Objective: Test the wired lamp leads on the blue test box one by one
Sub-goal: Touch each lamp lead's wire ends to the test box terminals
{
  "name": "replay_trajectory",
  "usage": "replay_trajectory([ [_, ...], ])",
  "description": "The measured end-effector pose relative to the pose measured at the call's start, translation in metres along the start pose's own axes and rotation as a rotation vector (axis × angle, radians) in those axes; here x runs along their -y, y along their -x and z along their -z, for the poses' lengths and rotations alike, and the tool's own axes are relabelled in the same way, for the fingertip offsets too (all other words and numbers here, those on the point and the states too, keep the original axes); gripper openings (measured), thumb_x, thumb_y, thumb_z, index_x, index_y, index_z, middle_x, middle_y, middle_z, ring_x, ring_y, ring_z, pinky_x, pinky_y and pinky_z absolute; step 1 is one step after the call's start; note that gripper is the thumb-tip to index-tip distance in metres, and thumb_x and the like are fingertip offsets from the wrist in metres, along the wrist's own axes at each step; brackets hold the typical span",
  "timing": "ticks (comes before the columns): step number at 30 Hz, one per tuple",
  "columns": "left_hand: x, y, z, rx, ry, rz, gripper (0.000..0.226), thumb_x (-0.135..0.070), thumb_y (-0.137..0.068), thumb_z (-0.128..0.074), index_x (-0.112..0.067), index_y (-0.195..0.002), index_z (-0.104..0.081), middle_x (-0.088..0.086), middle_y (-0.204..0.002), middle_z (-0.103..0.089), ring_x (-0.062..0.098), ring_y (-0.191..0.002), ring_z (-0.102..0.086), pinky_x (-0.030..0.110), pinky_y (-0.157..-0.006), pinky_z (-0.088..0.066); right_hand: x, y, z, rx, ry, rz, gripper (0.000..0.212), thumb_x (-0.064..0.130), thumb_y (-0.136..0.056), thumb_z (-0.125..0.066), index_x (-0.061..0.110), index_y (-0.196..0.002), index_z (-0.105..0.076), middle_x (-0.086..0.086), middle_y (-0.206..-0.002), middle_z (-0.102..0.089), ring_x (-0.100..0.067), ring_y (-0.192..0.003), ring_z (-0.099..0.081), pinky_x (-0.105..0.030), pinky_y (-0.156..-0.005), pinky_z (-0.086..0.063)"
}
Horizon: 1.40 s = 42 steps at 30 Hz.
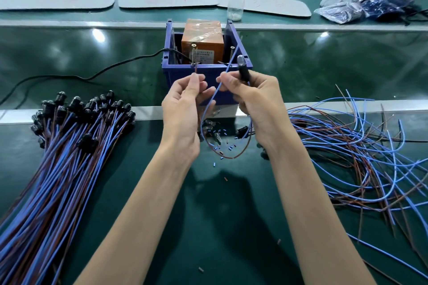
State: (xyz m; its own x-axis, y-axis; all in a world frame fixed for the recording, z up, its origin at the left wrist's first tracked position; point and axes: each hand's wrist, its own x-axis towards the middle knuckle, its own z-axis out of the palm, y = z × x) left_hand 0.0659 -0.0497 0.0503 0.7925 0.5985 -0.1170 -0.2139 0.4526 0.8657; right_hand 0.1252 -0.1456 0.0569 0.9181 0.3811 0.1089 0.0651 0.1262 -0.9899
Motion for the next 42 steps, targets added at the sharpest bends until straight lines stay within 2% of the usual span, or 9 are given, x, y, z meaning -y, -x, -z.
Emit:
replay_trajectory([
  [7,0.006,0.002,0.001,0.235,-0.191,-0.035,0.012,-0.023,-0.099,-0.050,-0.020,-0.089,-0.055,-0.004,-0.079,-0.073,0.009,-0.068,-0.070,0.021,-0.061,-0.054,0.005,0.000,0.002,-0.079,-0.128,0.042,0.004,0.005,-0.086,-0.067,0.002,-0.088,-0.068,0.017,-0.038,-0.047,0.003,-0.036,-0.045,-0.006,-0.041,-0.033],
  [12,0.010,0.003,-0.001,0.245,-0.118,-0.085,0.012,-0.011,-0.096,-0.052,-0.014,-0.085,-0.056,-0.009,-0.063,-0.060,0.002,-0.045,-0.037,0.011,-0.046,-0.031,0.002,-0.004,0.007,-0.125,-0.134,0.058,0.008,0.011,-0.085,-0.070,0.009,-0.078,-0.073,0.017,-0.041,-0.036,-0.001,-0.037,-0.030,-0.013,-0.040,-0.024],
  [15,0.007,0.000,-0.004,0.191,0.042,-0.083,0.014,-0.008,-0.098,-0.048,-0.010,-0.084,-0.053,-0.008,-0.061,-0.057,0.002,-0.043,-0.033,0.012,-0.045,-0.028,-0.002,-0.008,0.010,0.014,-0.279,-0.014,0.042,0.039,-0.101,-0.044,0.010,-0.092,-0.073,0.010,-0.045,-0.020,-0.005,-0.039,-0.016,-0.019,-0.039,-0.015],
  [19,0.004,-0.001,-0.005,0.165,0.136,-0.084,0.014,-0.007,-0.097,-0.048,-0.008,-0.084,-0.054,-0.007,-0.061,-0.058,0.001,-0.043,-0.037,0.011,-0.043,-0.030,-0.003,-0.012,0.014,0.159,-0.134,-0.105,0.080,0.064,-0.095,0.000,0.027,-0.108,-0.070,0.004,-0.049,-0.037,-0.008,-0.045,-0.034,-0.019,-0.046,-0.027],
  [21,0.008,0.000,-0.006,0.165,0.077,-0.088,0.013,-0.007,-0.096,-0.051,-0.009,-0.085,-0.057,-0.008,-0.060,-0.060,0.000,-0.045,-0.039,0.010,-0.044,-0.032,-0.003,-0.009,0.011,0.138,-0.055,-0.073,0.067,0.060,-0.099,-0.016,0.025,-0.102,-0.073,0.005,-0.055,-0.038,-0.006,-0.046,-0.029,-0.018,-0.043,-0.022],
  [25,0.017,0.006,-0.010,0.172,-0.001,-0.066,0.013,-0.007,-0.094,-0.055,-0.011,-0.084,-0.062,-0.009,-0.061,-0.063,0.000,-0.050,-0.045,0.010,-0.049,-0.038,-0.003,-0.002,0.003,0.033,-0.099,0.049,0.018,0.021,-0.094,-0.060,0.010,-0.092,-0.073,0.013,-0.046,-0.037,-0.002,-0.042,-0.026,-0.013,-0.040,-0.022],
  [31,0.019,0.004,-0.007,0.015,-0.194,-0.177,0.012,-0.016,-0.096,-0.057,-0.019,-0.085,-0.060,-0.009,-0.068,-0.069,0.007,-0.071,-0.068,0.024,-0.074,-0.053,-0.003,-0.004,0.000,-0.058,-0.122,0.061,0.024,0.020,-0.097,-0.055,0.016,-0.077,-0.067,0.008,-0.064,-0.065,-0.003,-0.049,-0.044,-0.012,-0.045,-0.031],
  [36,0.015,-0.001,0.002,-0.164,-0.152,-0.168,0.012,-0.023,-0.099,-0.052,-0.021,-0.091,-0.060,-0.010,-0.052,-0.053,0.006,-0.042,-0.053,0.017,-0.048,-0.046,-0.003,-0.006,0.004,-0.101,-0.178,0.107,0.016,0.012,-0.096,-0.056,0.008,-0.090,-0.070,0.009,-0.056,-0.057,-0.002,-0.046,-0.035,-0.012,-0.042,-0.026],
  [42,0.013,-0.005,0.005,-0.225,-0.089,-0.222,0.007,-0.020,-0.100,-0.051,-0.020,-0.095,-0.055,-0.009,-0.050,-0.045,0.004,-0.037,-0.038,0.016,-0.040,-0.035,-0.003,-0.008,0.002,-0.256,-0.168,0.122,0.024,0.010,-0.093,-0.061,0.011,-0.117,-0.064,0.007,-0.053,-0.058,0.001,-0.042,-0.044,-0.011,-0.048,-0.031],
])
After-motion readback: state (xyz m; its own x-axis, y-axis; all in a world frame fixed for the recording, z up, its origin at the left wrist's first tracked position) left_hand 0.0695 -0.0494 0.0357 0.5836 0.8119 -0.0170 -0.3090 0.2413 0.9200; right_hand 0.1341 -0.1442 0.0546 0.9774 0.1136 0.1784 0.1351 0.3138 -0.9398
